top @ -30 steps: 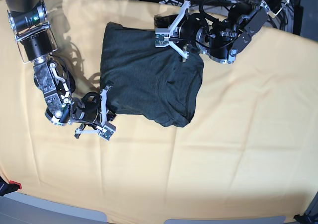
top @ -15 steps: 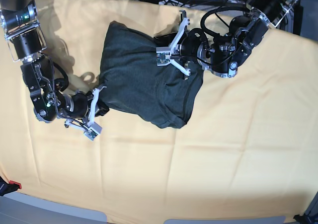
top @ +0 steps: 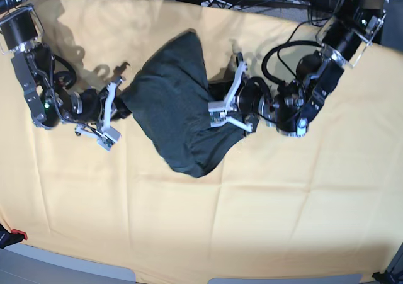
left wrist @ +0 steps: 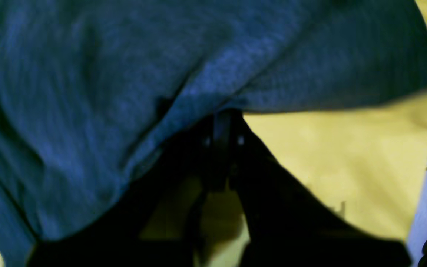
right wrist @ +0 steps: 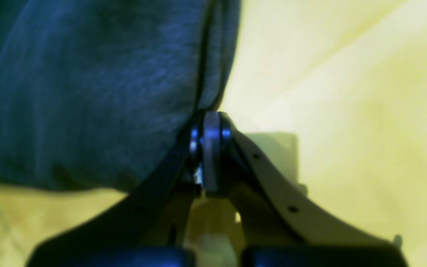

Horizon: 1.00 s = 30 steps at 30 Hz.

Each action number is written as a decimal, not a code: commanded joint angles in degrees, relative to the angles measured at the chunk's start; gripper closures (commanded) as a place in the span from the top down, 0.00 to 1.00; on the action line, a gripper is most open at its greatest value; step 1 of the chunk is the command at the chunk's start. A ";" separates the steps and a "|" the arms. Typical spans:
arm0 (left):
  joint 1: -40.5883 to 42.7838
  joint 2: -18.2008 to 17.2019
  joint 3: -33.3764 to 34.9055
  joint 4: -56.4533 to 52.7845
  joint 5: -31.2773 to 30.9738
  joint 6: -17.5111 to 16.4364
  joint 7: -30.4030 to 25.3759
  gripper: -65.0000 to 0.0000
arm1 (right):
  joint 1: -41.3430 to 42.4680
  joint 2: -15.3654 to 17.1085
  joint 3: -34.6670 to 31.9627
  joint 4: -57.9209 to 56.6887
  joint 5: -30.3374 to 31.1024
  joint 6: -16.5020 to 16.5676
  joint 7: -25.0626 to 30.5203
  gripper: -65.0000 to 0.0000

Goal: Fold the T-shirt properly
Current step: 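Squeeze the bundle between both grippers and square its sides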

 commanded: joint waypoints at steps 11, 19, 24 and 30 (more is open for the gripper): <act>-14.93 2.49 -0.33 -17.44 0.94 -0.58 -8.94 0.00 | -14.36 -2.78 18.47 9.16 5.25 0.30 -2.10 0.00; -23.47 3.45 -0.35 -18.34 0.00 -0.58 -0.81 0.00 | -21.70 -8.13 30.69 14.03 5.20 0.30 -2.08 0.00; -27.65 3.45 -0.35 -18.34 -9.81 5.11 20.57 0.00 | -22.34 -9.68 37.66 14.10 5.29 0.30 -2.03 0.00; -27.61 0.63 -0.44 -18.23 -27.56 4.48 22.60 0.00 | -21.99 -13.70 40.13 14.03 4.90 0.30 0.96 0.00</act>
